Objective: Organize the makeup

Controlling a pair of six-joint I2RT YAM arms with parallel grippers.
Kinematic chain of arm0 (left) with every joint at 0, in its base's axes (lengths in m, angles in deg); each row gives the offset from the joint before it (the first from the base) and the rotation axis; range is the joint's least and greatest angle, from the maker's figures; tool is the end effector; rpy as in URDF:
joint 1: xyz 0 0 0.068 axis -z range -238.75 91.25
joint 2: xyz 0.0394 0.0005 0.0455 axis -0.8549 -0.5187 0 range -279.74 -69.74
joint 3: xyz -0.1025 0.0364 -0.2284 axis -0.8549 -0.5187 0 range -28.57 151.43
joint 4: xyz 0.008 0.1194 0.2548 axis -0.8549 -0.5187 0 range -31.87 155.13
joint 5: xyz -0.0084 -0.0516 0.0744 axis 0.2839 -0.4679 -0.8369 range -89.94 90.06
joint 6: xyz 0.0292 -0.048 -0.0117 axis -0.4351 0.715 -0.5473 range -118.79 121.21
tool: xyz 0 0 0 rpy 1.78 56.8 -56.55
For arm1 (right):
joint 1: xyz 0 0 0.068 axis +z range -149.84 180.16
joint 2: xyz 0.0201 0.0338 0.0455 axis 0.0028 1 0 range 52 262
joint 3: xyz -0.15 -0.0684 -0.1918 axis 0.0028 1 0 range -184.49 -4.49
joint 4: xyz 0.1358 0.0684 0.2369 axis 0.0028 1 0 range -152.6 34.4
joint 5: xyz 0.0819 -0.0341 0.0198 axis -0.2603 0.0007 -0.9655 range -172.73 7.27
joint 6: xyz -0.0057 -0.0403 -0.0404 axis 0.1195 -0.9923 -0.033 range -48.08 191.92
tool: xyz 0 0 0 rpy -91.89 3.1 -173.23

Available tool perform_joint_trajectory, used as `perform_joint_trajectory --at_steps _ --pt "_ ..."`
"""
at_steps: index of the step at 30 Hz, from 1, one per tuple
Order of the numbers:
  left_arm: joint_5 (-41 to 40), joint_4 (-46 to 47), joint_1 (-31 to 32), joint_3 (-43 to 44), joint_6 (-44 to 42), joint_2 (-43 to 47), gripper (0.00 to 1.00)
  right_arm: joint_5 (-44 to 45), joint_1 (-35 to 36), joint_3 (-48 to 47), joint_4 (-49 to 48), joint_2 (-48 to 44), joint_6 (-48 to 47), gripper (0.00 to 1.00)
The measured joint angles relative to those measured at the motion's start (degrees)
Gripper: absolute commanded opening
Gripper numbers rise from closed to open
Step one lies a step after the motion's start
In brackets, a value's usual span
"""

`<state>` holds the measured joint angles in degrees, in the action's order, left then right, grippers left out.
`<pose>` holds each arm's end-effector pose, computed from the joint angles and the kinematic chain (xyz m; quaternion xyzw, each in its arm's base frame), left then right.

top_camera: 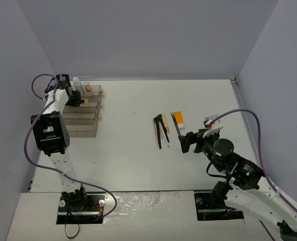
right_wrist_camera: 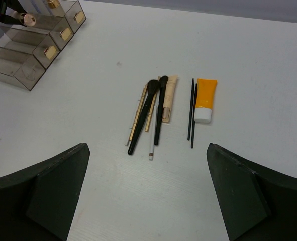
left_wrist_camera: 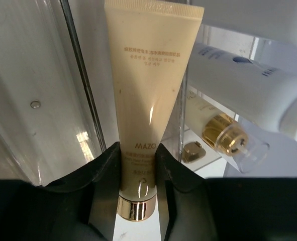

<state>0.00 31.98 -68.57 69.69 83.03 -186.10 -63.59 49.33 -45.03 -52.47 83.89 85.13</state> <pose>0.4647 0.0805 0.2166 -0.6767 0.6573 -0.1946 0.2687 0.1278 0.1274 0.3385 -0.1077 0.7075 0.2545 0.6504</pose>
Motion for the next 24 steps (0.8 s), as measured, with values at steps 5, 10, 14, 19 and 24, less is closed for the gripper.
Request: perform_joint_trajectory --at_steps 5,10,14,19,24 --pt "-0.18 0.31 -0.29 0.05 1.33 -2.37 0.36 -0.04 0.00 0.00 0.00 0.01 0.00 1.00" --pt "-0.36 0.79 -0.27 0.78 1.62 -2.91 0.49 -0.04 0.00 0.00 0.00 0.01 -0.02 1.00" --pt "-0.39 1.52 -0.30 0.97 2.09 -2.91 0.58 -0.04 0.00 0.00 0.00 0.01 0.00 1.00" --pt "-0.05 2.23 -0.30 1.15 2.32 -2.87 0.64 -0.04 0.00 0.00 0.00 0.13 0.00 1.00" --pt "1.16 1.19 -0.30 1.16 0.83 -1.30 0.72 0.42 0.00 -0.45 -0.01 2.52 0.23 1.00"
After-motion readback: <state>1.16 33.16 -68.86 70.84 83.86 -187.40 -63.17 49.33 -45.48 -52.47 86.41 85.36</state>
